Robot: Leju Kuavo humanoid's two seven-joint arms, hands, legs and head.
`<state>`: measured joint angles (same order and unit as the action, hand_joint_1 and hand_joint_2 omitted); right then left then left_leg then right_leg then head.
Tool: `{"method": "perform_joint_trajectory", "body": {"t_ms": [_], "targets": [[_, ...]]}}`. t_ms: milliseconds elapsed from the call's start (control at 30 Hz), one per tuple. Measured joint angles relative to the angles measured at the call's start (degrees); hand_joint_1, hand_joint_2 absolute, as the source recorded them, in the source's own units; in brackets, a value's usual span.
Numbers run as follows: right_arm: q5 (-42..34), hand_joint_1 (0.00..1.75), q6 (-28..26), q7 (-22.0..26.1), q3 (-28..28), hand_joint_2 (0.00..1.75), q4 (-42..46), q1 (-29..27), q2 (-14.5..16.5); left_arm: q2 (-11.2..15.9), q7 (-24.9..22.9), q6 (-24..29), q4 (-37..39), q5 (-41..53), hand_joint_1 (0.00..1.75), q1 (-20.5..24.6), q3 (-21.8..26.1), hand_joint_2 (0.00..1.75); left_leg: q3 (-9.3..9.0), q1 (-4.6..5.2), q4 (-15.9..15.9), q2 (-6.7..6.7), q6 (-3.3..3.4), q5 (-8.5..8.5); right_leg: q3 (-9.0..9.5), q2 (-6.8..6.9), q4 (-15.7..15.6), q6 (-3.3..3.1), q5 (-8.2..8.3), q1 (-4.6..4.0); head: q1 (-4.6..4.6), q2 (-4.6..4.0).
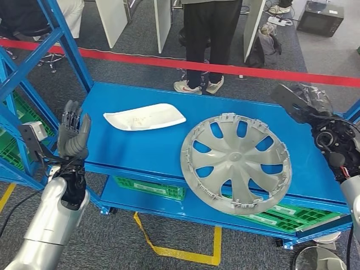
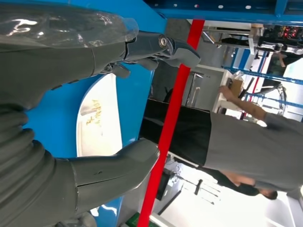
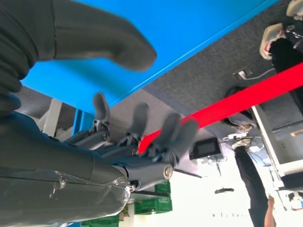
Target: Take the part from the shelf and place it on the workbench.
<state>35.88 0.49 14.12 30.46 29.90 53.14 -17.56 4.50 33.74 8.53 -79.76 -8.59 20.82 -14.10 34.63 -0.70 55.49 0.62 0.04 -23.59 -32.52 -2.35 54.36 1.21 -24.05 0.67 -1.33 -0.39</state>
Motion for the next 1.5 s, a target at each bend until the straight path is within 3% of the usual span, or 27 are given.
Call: {"method": "perform_joint_trajectory", "body": {"t_ms": [33, 167, 867, 1500], "targets": [[-0.1, 0.0, 0.0, -0.1, 0.0, 1.75, 0.4, 0.0, 0.0, 0.0, 0.1, -0.3, 0.0, 0.0, 0.0, 0.0, 0.0, 1.75, 0.0, 0.0, 0.0, 0.0, 0.0, 0.0, 0.0, 0.0, 0.0, 0.0, 0.0, 0.0, 0.01, 0.0], [-0.1, 0.0, 0.3, -0.8, -0.1, 1.75, 2.0, -0.1, 0.0, 0.0, 0.2, -1.7, 0.0, -1.1, 0.0, 0.0, 0.0, 0.0, -0.01, 0.0, 0.0, 0.0, 0.0, 0.0, -0.01, 0.0, 0.0, 0.0, 0.0, 0.0, 0.01, 0.0], [1.1, 0.0, 10.6, -2.5, 0.8, 1.75, 1.4, -3.5, 0.6, -0.1, 0.2, -2.2, 0.0, -2.0, 0.0, 0.4, 0.0, 0.0, -0.03, -0.01, 0.0, 0.0, 0.0, 0.0, 0.0, 0.0, 0.0, 0.0, 0.0, -0.01, 0.02, 0.0], [2.7, 0.0, 10.2, -2.5, 2.3, 1.75, -4.6, -2.6, 0.9, 0.0, -0.2, -1.3, 0.0, -2.0, 0.0, 0.6, 0.0, 0.0, -0.04, 0.0, 0.0, -0.01, 0.0, 0.0, 0.0, -0.02, 0.0, 0.0, 0.0, 0.0, 0.03, 0.0]]}}
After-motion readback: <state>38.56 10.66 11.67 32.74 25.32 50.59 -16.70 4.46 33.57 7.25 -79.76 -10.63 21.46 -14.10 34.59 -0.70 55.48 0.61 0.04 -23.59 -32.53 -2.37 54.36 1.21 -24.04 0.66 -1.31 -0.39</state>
